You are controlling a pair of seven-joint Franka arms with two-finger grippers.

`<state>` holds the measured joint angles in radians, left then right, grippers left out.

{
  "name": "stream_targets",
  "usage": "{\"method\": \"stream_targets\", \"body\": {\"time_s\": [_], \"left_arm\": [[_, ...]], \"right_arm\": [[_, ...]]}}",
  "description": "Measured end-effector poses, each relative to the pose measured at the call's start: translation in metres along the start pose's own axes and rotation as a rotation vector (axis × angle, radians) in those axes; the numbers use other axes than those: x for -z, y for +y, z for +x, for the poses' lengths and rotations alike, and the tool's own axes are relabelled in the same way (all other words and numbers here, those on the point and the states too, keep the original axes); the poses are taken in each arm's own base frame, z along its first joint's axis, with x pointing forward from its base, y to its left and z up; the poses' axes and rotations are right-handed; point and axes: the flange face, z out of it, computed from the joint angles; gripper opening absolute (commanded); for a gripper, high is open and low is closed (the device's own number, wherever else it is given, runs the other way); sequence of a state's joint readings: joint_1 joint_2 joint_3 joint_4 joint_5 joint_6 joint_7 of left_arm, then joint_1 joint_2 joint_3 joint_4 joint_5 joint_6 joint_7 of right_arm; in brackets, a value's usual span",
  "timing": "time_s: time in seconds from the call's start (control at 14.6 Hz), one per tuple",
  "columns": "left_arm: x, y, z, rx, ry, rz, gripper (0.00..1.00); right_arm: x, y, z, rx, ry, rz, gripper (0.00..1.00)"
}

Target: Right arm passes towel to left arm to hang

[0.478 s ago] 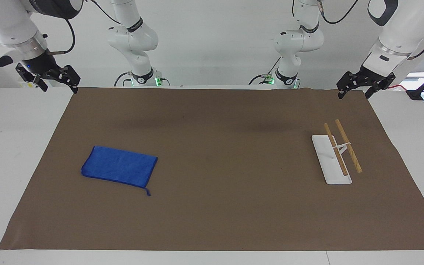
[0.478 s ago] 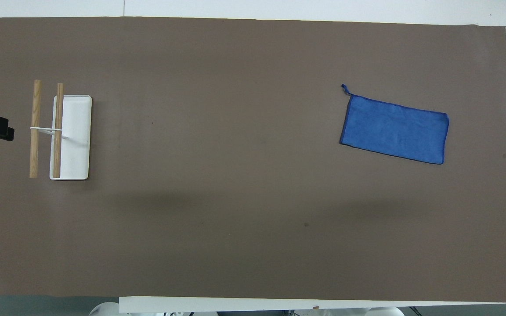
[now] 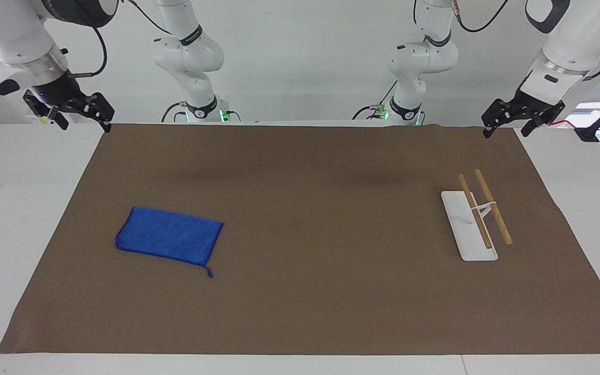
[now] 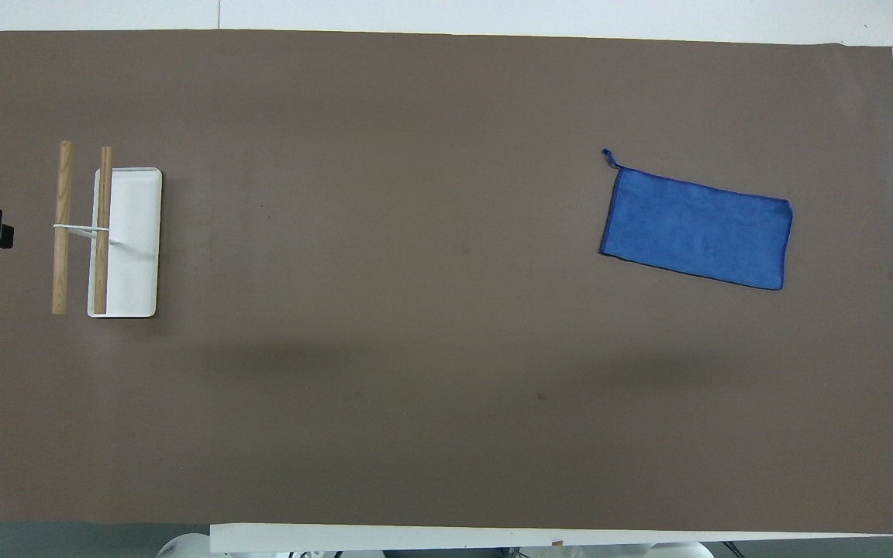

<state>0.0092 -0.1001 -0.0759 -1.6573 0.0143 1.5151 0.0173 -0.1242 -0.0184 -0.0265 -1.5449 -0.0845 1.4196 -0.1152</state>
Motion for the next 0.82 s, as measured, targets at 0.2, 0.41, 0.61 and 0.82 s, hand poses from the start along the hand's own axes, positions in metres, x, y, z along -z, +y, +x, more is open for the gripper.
{"method": "stream_targets", "body": {"time_s": [0.2, 0.41, 0.61, 0.82], "left_arm": [[0.000, 0.000, 0.000, 0.000, 0.000, 0.000, 1.00], [0.000, 0.000, 0.000, 0.000, 0.000, 0.000, 1.00], [0.000, 0.000, 0.000, 0.000, 0.000, 0.000, 1.00], [0.000, 0.000, 0.000, 0.000, 0.000, 0.000, 1.00]], "right_arm": [[-0.017, -0.004, 0.007, 0.003, 0.026, -0.003, 1.00], [-0.068, -0.017, 0.038, 0.014, 0.065, 0.003, 1.00], [-0.132, -0.072, 0.081, -0.012, 0.083, 0.007, 1.00], [-0.194, -0.115, 0.107, -0.034, 0.096, 0.009, 1.00]]}}
